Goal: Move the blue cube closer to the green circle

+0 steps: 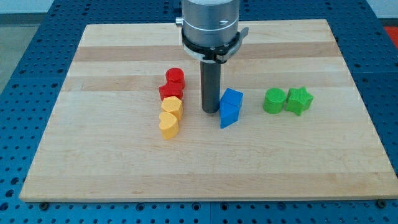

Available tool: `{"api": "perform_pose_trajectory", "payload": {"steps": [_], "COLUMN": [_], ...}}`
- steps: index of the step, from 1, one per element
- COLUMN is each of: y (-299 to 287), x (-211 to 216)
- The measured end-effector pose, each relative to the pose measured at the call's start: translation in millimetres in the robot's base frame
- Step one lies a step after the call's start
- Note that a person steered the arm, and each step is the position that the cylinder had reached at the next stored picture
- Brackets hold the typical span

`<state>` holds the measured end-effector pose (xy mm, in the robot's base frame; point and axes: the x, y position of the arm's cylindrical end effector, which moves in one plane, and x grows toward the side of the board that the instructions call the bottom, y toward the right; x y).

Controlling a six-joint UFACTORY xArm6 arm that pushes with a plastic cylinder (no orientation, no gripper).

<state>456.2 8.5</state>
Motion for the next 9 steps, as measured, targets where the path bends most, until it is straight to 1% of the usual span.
{"api": "perform_pose_trajectory", "payload": {"steps": [2,5,9], "y": [6.3,26.7,34.0], "x": [-10.0,-10.1,-10.2]}}
